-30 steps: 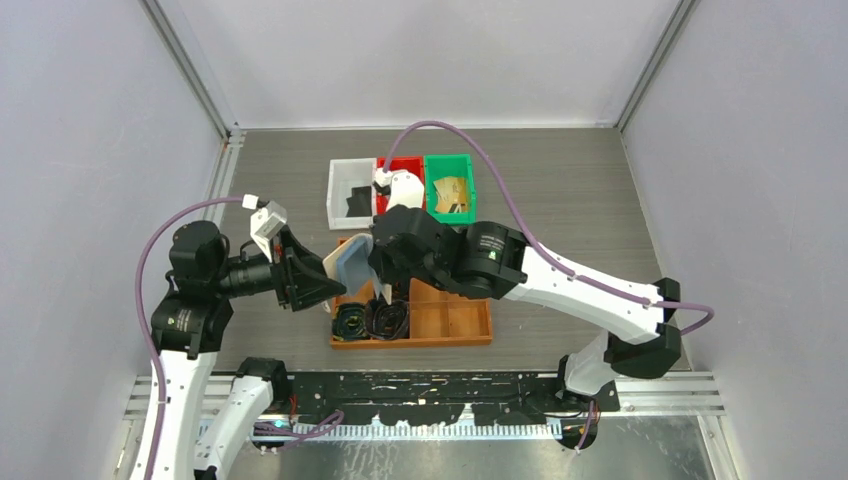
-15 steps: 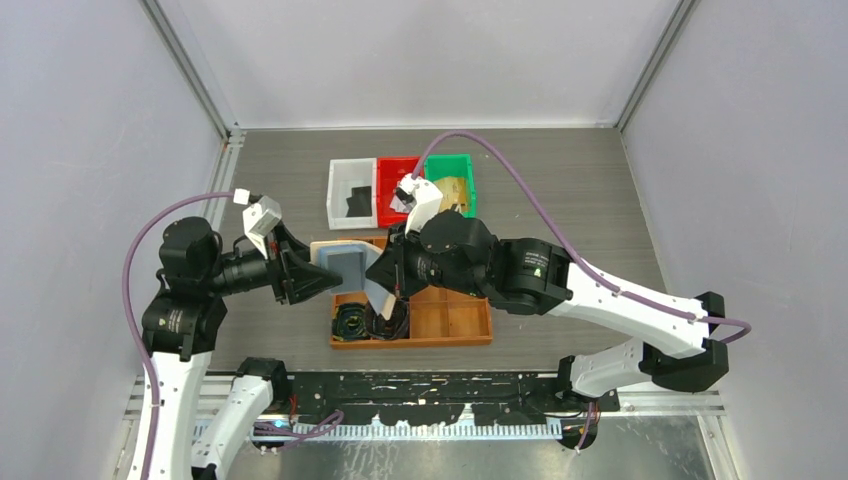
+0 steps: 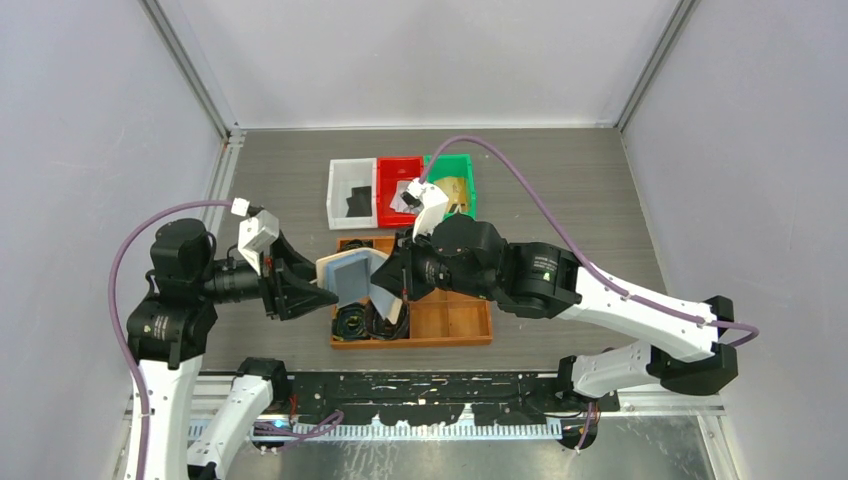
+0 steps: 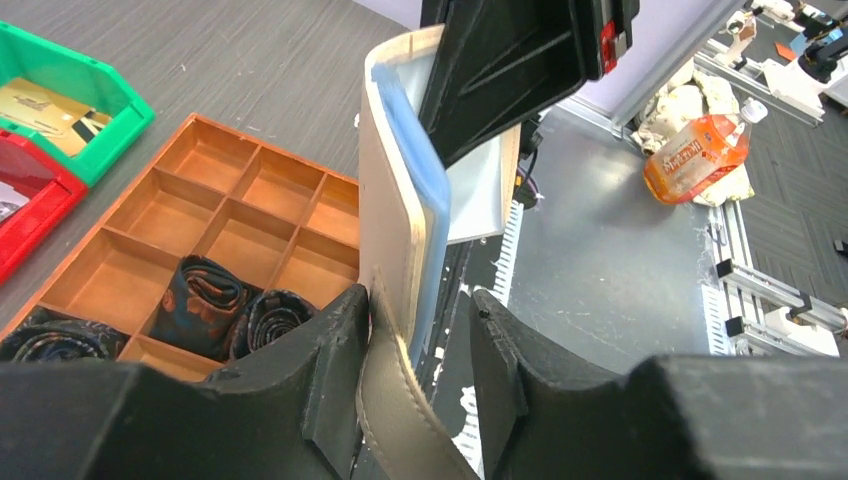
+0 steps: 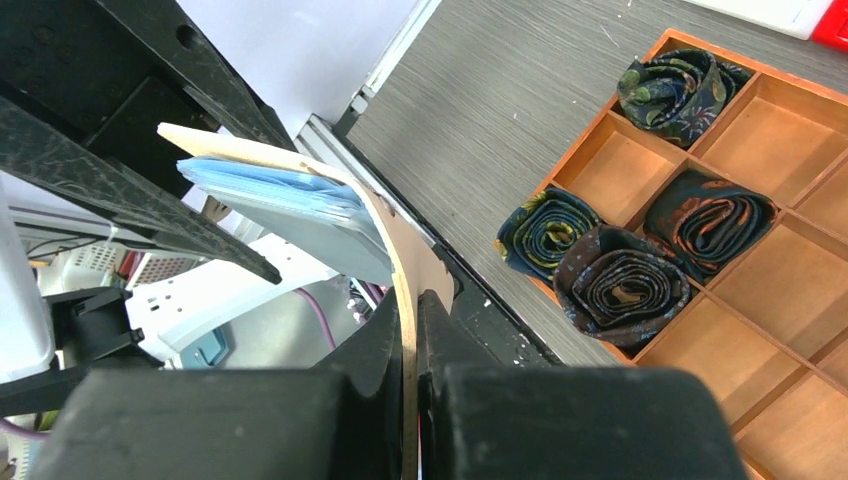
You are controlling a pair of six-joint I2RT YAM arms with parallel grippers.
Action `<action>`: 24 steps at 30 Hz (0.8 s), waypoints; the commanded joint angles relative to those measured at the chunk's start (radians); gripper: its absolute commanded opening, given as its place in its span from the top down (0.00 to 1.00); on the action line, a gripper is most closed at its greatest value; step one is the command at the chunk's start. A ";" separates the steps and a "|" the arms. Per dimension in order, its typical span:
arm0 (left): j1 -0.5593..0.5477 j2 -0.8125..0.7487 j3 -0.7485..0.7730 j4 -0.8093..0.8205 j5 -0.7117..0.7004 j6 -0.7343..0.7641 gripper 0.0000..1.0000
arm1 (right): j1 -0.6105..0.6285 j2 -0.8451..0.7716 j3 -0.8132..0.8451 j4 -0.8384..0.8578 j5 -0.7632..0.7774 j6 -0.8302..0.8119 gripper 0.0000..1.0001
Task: Take the credit cards out of the card holder
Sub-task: Remove the credit card from the card holder.
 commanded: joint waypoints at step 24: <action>0.004 0.018 0.086 -0.260 -0.012 0.310 0.64 | -0.013 -0.080 -0.025 0.133 -0.096 0.000 0.99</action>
